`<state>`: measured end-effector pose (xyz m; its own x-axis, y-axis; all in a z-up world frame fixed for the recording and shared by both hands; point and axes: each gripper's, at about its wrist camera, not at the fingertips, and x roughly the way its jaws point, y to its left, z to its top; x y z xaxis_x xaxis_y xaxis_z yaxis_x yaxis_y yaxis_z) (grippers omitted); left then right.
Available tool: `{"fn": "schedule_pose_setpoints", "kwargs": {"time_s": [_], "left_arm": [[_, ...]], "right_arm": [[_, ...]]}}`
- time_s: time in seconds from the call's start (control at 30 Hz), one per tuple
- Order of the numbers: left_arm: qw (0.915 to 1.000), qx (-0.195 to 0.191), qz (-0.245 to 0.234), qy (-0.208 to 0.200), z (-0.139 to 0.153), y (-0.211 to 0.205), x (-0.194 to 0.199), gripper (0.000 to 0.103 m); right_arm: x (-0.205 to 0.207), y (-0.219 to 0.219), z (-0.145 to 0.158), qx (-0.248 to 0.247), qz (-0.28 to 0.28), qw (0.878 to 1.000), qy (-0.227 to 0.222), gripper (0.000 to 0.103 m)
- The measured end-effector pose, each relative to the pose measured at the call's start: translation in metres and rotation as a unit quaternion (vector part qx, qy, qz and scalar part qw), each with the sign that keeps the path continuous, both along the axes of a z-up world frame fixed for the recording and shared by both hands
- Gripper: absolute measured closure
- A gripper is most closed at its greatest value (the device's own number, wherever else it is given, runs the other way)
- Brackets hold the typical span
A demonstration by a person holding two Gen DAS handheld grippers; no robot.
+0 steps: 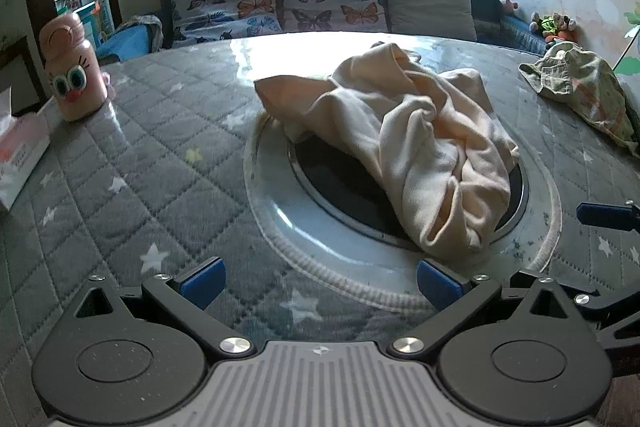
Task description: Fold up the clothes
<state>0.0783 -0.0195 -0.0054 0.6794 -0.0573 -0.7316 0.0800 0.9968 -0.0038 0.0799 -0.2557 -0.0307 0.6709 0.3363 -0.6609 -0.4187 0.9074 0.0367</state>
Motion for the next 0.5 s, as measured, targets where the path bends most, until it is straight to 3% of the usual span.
{"fn": "schedule_pose_setpoints", "kwargs": {"time_s": [0.33, 0.5], "left_arm": [[0.9991, 0.001, -0.016, -0.039, 0.025, -0.014, 0.032, 0.002], [0.9973, 0.003, -0.052, -0.052, 0.031, -0.036, 0.062, 0.021]], "right_arm": [[0.028, -0.015, 0.012, 0.009, -0.024, 1.000, -0.001, 0.005], [0.046, -0.027, 0.018, 0.008, -0.047, 0.999, -0.007, 0.007]]}}
